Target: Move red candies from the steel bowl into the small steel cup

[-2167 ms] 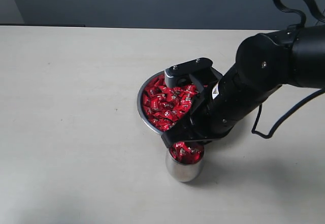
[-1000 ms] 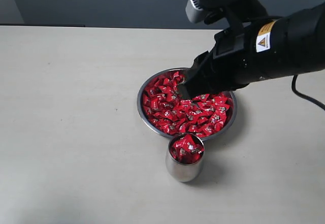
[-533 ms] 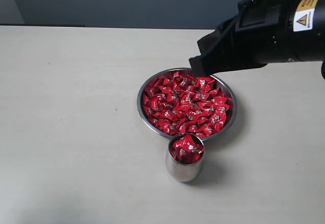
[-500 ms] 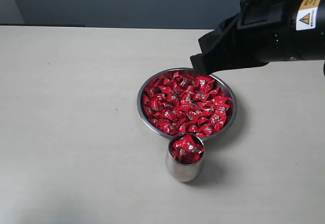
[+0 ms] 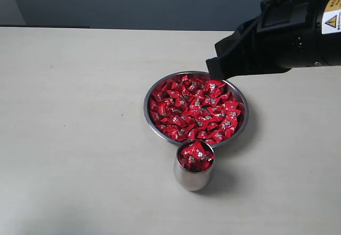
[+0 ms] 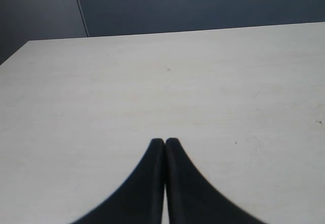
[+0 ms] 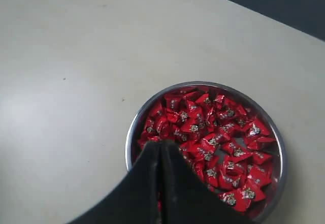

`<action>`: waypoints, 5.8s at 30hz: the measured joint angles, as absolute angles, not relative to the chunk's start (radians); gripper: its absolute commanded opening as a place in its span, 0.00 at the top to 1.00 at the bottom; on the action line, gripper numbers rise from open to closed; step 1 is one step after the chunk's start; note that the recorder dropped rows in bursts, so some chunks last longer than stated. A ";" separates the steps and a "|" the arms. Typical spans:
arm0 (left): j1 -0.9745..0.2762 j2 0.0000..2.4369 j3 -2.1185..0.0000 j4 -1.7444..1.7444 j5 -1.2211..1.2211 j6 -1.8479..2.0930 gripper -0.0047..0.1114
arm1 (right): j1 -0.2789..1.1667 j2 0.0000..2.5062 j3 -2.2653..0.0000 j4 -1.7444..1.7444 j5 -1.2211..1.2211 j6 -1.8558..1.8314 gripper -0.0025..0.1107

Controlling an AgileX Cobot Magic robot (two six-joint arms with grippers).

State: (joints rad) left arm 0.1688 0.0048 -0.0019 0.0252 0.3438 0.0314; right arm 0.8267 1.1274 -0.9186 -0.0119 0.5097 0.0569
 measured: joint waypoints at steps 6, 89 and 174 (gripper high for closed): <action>0.169 0.005 -0.002 0.025 0.344 0.031 0.96 | 0.827 1.127 -0.919 -0.124 0.486 0.054 0.98; 0.169 0.005 -0.002 0.025 0.344 0.031 0.96 | -0.053 0.004 -0.005 0.204 0.383 -0.265 0.98; 0.169 0.005 -0.002 0.025 0.344 0.031 0.96 | -0.053 0.004 -0.005 -0.008 0.375 -0.045 0.98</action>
State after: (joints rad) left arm 0.1688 0.0048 -0.0019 0.0252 0.3438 0.0314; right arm -0.0533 0.0038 -0.0048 -0.0082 0.3746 -0.0454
